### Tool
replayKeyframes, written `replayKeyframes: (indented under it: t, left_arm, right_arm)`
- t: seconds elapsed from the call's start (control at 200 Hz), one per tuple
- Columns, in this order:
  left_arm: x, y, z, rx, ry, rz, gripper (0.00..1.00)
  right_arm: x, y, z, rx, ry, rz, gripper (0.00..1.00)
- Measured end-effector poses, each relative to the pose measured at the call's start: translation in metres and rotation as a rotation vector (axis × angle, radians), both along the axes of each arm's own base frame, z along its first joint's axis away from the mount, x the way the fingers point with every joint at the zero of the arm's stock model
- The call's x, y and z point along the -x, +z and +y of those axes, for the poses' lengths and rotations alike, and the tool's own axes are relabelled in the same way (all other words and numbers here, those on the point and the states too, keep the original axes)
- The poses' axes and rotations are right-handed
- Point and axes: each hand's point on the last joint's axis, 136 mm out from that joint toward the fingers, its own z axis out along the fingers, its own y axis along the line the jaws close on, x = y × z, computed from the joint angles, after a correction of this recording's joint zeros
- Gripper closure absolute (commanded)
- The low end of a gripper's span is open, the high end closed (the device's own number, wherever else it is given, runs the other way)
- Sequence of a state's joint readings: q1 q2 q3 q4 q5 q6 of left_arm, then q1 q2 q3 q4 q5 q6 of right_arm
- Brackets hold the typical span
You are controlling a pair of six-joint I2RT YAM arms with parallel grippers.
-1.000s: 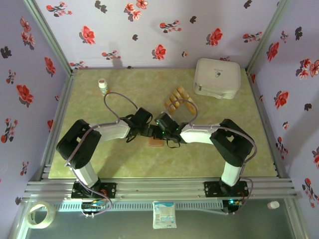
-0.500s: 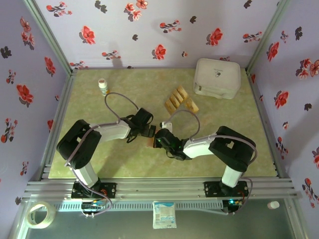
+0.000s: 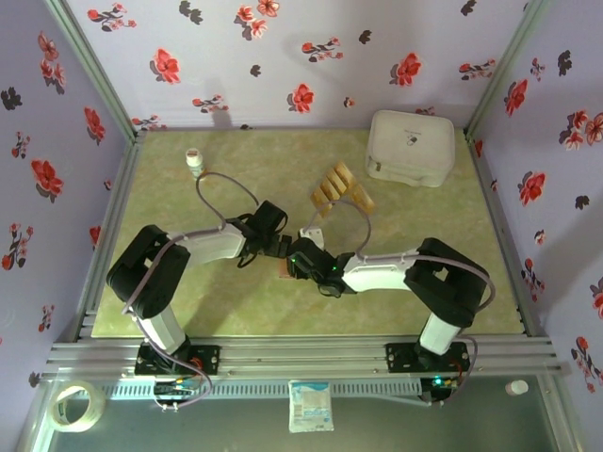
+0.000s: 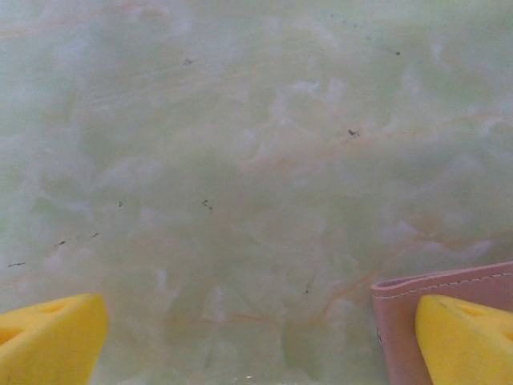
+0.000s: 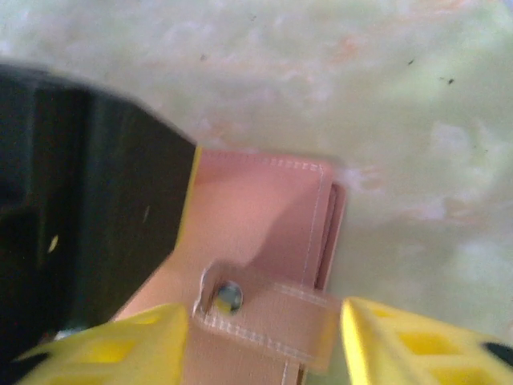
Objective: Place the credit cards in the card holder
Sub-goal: Close the button on the card holder, then reset both arms
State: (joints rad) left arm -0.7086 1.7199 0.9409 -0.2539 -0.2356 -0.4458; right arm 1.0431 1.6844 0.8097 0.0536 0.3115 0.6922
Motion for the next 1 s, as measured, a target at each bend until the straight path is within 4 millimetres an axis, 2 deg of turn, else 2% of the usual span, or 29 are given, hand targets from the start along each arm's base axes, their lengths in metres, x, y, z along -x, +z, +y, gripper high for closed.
replayKeyframes:
  t: [0.07,0.135,0.17,0.19,0.325,0.415,0.515,0.6,0.69,0.825,1.0]
  left_arm:
    - [-0.003,0.002,0.007,-0.003,0.019,0.010,0.01]
    - [-0.006,0.006,0.016,-0.006,0.043,0.018,0.01]
    - [-0.007,0.010,0.020,-0.004,0.053,0.017,0.01]
    - [-0.008,0.013,0.023,-0.002,0.059,0.016,0.01]
    - [-0.012,0.043,0.029,0.048,0.079,-0.034,0.01]
    - [-0.014,0.071,0.027,0.104,0.077,-0.090,0.01]
    - [-0.011,0.105,0.029,0.186,0.074,-0.186,0.00]
    - [-0.003,0.127,0.038,0.253,0.077,-0.270,0.00]
    - [0.005,0.141,0.053,0.308,0.097,-0.353,0.00]
    - [0.013,0.146,0.078,0.304,0.139,-0.444,0.00]
    - [0.013,0.153,0.113,0.199,0.201,-0.546,0.00]
  right_arm:
    - [0.004,0.010,-0.001,0.000,0.031,0.013,0.26]
    - [0.006,0.027,-0.005,-0.019,0.048,0.010,0.12]
    - [0.005,0.038,-0.008,-0.033,0.050,0.001,0.08]
    - [0.005,0.044,-0.010,-0.041,0.052,-0.004,0.01]
    - [-0.003,0.095,-0.032,-0.134,0.014,-0.066,0.01]
    - [-0.003,0.125,-0.062,-0.188,-0.033,-0.113,0.01]
    - [0.000,0.145,-0.101,-0.212,-0.102,-0.158,0.01]
    - [0.004,0.156,-0.138,-0.203,-0.182,-0.198,0.01]
    - [0.008,0.163,-0.178,-0.174,-0.282,-0.243,0.01]
    - [0.014,0.166,-0.232,-0.091,-0.440,-0.301,0.01]
    - [0.018,0.161,-0.286,0.061,-0.640,-0.399,0.01]
